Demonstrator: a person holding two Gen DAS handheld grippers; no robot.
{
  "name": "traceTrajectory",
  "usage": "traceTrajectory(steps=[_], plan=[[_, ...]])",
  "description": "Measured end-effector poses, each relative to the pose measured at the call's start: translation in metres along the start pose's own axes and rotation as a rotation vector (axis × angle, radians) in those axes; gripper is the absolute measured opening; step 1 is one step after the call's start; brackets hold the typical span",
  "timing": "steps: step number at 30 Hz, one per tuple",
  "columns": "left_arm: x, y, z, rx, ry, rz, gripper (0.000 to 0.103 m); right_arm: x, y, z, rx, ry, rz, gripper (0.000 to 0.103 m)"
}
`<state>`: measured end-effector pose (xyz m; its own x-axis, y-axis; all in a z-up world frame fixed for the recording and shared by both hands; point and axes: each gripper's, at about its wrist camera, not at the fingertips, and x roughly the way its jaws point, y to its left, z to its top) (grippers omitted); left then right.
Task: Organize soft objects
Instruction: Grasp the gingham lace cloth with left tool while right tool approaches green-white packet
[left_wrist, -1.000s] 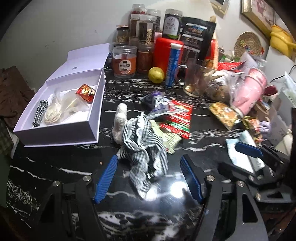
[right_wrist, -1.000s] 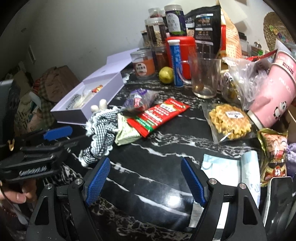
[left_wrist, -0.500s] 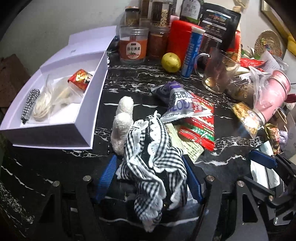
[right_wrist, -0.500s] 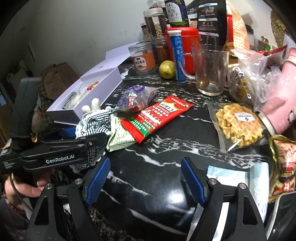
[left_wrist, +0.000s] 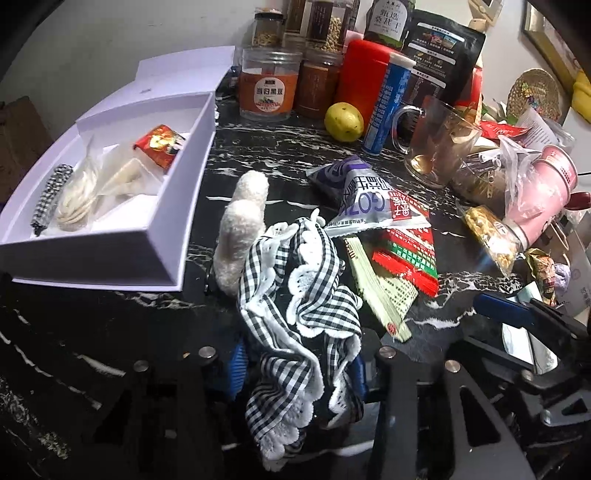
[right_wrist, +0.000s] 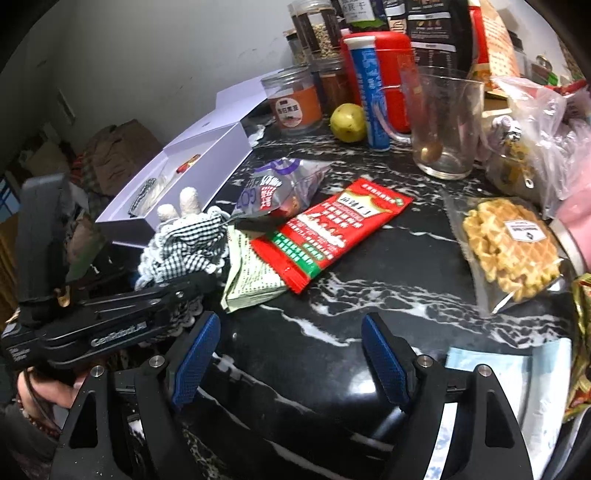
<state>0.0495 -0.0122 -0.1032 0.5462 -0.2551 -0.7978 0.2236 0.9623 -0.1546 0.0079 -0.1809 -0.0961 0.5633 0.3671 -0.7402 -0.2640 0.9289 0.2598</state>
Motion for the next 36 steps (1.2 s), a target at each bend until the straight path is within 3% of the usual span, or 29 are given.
traceTrajectory(steps=[15, 17, 19, 22, 36], plan=[[-0.054, 0.031, -0.028, -0.050, -0.035, 0.064, 0.044, 0.051, 0.031, 0.024, -0.088, 0.020, 0.015, 0.080], [-0.056, 0.036, -0.030, -0.067, -0.034, 0.067, 0.044, 0.054, 0.035, 0.025, -0.102, 0.014, -0.014, 0.076], [-0.056, 0.038, -0.032, -0.080, -0.033, 0.066, 0.044, 0.056, 0.038, 0.024, -0.133, 0.014, -0.055, 0.059], [-0.056, 0.038, -0.033, -0.088, -0.035, 0.062, 0.044, 0.054, 0.036, 0.022, -0.143, 0.006, -0.063, 0.051], [-0.061, 0.020, -0.045, -0.042, -0.020, 0.016, 0.044, 0.014, 0.023, -0.019, -0.100, 0.023, -0.027, 0.048]])
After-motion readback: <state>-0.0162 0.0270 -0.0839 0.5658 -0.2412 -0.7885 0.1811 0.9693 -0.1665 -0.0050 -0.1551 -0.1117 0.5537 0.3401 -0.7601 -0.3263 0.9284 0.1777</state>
